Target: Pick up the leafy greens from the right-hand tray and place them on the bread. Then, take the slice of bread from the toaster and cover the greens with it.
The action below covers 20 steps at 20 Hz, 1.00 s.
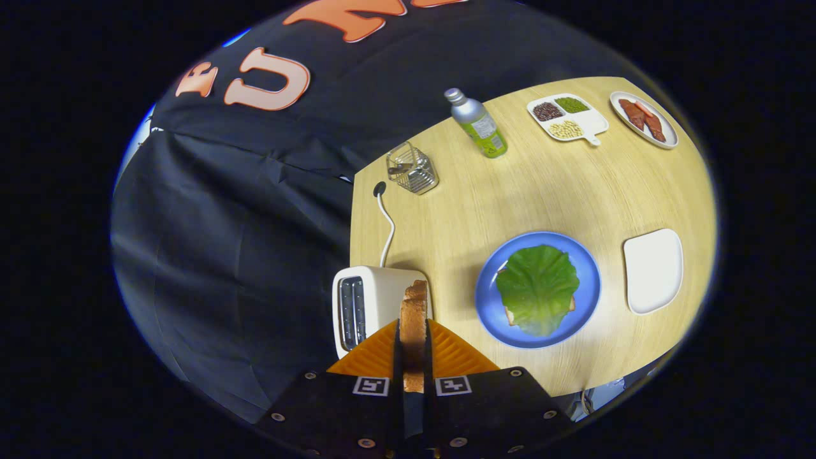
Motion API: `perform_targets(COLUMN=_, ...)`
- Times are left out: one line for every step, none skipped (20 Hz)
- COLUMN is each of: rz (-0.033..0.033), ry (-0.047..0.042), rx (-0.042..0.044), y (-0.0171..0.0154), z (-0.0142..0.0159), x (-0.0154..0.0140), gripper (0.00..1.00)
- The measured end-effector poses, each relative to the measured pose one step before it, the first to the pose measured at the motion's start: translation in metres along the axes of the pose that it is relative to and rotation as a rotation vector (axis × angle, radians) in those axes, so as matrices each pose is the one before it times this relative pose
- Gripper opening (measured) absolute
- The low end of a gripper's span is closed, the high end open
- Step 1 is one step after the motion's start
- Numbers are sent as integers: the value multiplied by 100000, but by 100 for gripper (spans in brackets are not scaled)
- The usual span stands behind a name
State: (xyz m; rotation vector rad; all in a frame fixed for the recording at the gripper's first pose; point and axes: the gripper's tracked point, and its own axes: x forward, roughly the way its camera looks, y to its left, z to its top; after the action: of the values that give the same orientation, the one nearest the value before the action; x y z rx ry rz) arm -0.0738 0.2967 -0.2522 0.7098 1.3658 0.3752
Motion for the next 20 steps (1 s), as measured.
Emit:
perform_targets(rz=579, ry=20, rx=865, y=-981, z=-6, x=178, gripper=12)
perform_targets(rz=961, ry=-114, rx=496, y=-767, z=-45, x=48, gripper=12)
perform_targets(rz=1304, ry=-199, rx=-50, y=-836, z=100, x=133, gripper=12)
perform_targets(rz=695, ry=50, rx=-48, y=-640, z=-72, x=96, gripper=12)
perform_targets(rz=743, ry=201, rx=-242, y=-768, z=-7, x=159, gripper=12)
perform_targets(rz=374, ry=-55, rx=-591, y=-1314, z=401, x=-213, gripper=12)
perform_targets(rz=453, ry=-181, rx=-754, y=-774, z=139, x=362, gripper=12)
perform_targets(rz=861, ry=-460, rx=-1689, y=-734, z=58, x=485, gripper=12)
perform_targets(rz=-653, ry=102, rx=-1356, y=-1169, z=-15, x=554, gripper=12)
perform_targets(rz=-692, ry=818, rx=-819, y=-1149, z=-267, x=669, gripper=12)
perform_targets(rz=-339, ry=816, rx=-777, y=-949, z=-136, x=756, gripper=12)
perform_targets(rz=495, ry=1083, rx=-335, y=-795, z=-205, x=525, gripper=12)
perform_targets(rz=1531, ry=760, rx=277, y=-435, z=-72, x=457, gripper=12)
perform_targets(rz=1736, ry=-113, rx=211, y=-232, z=-170, x=104, gripper=12)
perform_targets(rz=1345, ry=-685, rx=-714, y=-455, z=190, x=399, gripper=12)
perform_targets(rz=205, ry=-831, rx=-979, y=-664, z=127, x=351, gripper=12)
perform_targets(rz=-426, ry=-52, rx=-1450, y=-686, z=57, x=340, gripper=12)
perform_targets(rz=-513, ry=330, rx=-1030, y=-597, z=-40, x=209, gripper=12)
perform_targets(rz=-732, ry=-167, rx=-503, y=-635, z=218, x=174, gripper=12)
perform_targets(rz=-1369, ry=-590, rx=-235, y=-804, z=323, x=336, gripper=12)
